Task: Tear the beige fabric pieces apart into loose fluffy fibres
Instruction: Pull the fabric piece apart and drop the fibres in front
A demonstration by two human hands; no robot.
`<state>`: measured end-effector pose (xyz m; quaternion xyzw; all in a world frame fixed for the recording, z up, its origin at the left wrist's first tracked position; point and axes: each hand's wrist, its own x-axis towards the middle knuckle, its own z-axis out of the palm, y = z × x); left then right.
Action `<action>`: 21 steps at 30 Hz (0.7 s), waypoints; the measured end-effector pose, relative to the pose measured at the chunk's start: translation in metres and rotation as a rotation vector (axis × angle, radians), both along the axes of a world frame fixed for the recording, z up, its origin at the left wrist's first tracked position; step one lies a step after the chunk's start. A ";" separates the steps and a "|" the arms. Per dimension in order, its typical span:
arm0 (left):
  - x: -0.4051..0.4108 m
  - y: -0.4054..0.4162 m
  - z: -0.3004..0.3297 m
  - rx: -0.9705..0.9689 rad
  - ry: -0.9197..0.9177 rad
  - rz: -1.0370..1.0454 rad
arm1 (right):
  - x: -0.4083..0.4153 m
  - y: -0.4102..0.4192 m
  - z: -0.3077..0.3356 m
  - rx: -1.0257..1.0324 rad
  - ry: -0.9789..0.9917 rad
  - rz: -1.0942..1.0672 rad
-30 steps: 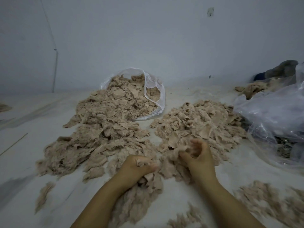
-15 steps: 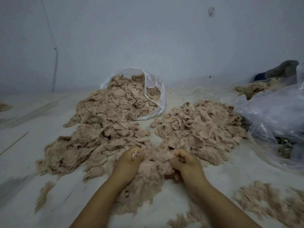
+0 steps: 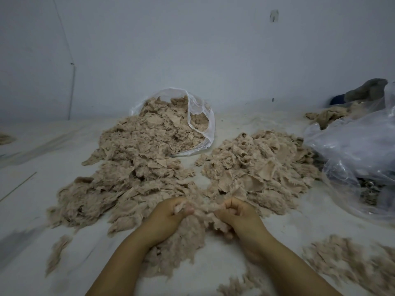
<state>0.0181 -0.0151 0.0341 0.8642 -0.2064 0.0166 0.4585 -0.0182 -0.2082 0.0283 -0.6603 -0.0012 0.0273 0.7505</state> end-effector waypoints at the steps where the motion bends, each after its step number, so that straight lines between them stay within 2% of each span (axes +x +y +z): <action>1: 0.003 0.003 -0.001 0.038 -0.003 0.042 | 0.000 -0.001 0.001 0.008 0.022 0.027; 3: 0.005 0.006 -0.004 0.064 0.007 0.084 | -0.001 -0.001 0.004 0.037 0.079 0.096; 9: 0.006 0.012 -0.005 -0.081 0.076 0.190 | 0.001 -0.009 0.010 0.214 0.170 0.221; 11: 0.003 0.011 -0.001 -0.131 0.070 0.162 | 0.000 -0.007 0.011 0.226 0.193 0.226; 17: -0.008 -0.012 -0.003 -0.302 0.238 -0.092 | -0.001 0.000 0.008 0.292 0.154 0.195; 21: -0.008 -0.016 -0.004 -0.315 0.145 -0.061 | -0.002 0.005 0.003 0.133 0.123 0.200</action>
